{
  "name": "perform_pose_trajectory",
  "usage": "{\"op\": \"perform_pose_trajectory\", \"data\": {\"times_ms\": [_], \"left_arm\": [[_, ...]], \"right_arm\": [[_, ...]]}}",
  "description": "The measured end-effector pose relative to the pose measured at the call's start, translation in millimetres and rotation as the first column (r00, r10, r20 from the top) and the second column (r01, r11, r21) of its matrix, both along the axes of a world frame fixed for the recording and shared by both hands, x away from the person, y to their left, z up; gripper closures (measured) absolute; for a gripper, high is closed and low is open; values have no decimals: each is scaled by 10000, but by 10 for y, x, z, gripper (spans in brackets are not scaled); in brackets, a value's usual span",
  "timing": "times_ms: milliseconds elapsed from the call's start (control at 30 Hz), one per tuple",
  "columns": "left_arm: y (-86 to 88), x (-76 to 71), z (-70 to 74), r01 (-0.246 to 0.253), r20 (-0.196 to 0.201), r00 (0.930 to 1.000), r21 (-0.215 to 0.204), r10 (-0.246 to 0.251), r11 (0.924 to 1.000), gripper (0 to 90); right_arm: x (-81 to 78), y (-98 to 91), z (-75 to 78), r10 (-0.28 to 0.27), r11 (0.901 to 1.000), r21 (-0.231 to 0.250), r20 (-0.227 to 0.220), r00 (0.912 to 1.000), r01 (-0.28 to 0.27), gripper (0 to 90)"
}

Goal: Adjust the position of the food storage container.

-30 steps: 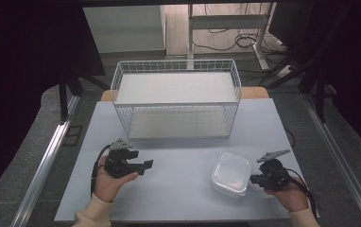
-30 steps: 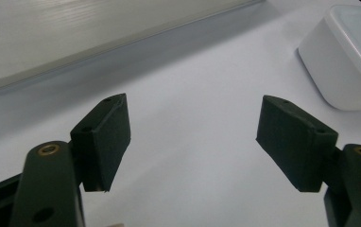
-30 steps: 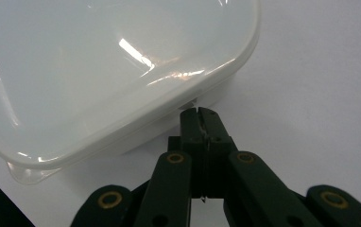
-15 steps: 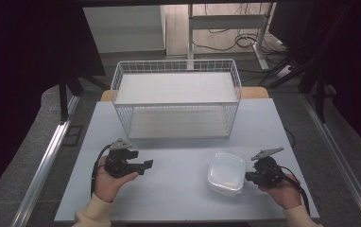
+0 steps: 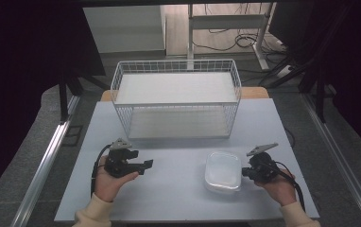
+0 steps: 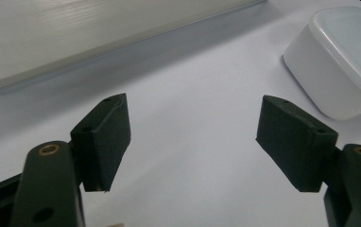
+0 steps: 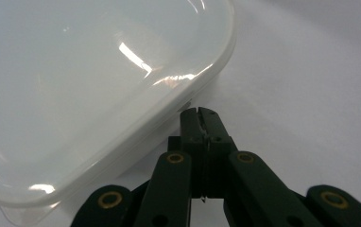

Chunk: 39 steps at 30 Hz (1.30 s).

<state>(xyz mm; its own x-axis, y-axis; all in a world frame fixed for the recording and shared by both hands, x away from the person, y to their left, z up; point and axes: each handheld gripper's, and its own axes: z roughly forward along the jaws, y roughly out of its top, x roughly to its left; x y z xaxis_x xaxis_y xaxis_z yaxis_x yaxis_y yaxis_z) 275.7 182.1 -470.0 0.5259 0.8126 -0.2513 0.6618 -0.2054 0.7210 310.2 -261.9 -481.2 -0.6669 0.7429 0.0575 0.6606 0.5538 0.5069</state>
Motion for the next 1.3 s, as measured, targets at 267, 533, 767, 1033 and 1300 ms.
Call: {"op": "perform_pose_trajectory", "data": {"times_ms": [267,533,767,1033,1300], "left_arm": [[9,2,-1,-44,-10,10000,10,44,10000,262],[6,-3,7,-30,12,10000,15,30,10000,263],[12,-5,8,-44,-1,10000,-22,44,10000,263],[20,-2,7,-38,-24,10000,-29,38,10000,263],[-2,-15,19,22,32,10000,-7,-22,10000,263]], "right_arm": [[110,179,-24,308,9995,-82,-16,9995,-309,896],[125,345,-33,619,9980,-156,-72,9981,-620,896],[90,571,-44,1237,9921,-189,-122,9922,-1239,896],[7,798,-14,1868,9823,-123,-115,9823,-1869,896],[-46,1006,-21,2420,9701,-137,-161,9702,-2422,896]]}}
